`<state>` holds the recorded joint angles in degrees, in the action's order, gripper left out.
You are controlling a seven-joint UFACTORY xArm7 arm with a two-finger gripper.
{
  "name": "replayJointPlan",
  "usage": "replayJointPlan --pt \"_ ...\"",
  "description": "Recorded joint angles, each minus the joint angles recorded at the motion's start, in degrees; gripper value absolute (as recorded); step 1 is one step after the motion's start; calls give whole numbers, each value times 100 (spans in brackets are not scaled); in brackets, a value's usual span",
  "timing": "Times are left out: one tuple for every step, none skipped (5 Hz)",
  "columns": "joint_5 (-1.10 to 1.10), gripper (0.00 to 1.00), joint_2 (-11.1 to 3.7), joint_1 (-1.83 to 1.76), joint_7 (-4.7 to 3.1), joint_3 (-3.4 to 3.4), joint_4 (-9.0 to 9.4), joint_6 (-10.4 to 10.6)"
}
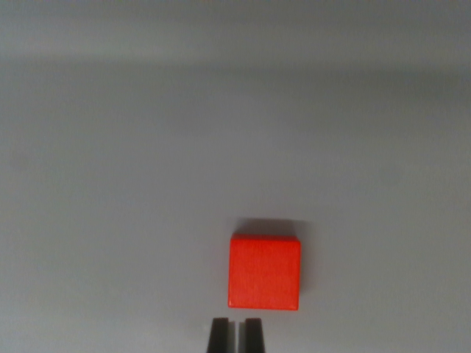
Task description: Reach red block
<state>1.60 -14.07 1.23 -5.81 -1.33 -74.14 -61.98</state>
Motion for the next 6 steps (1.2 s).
replayJointPlan --pt "0 0 0 0 0 0 0 0" --pt "10 0 -126 17 -28 1 128 253" --pt "10 0 -126 17 -28 1 128 253" --pt "19 0 -252 33 -56 1 256 508" --pt "19 0 -252 33 -56 1 256 508" --pt "29 0 -373 49 -82 2 379 751"
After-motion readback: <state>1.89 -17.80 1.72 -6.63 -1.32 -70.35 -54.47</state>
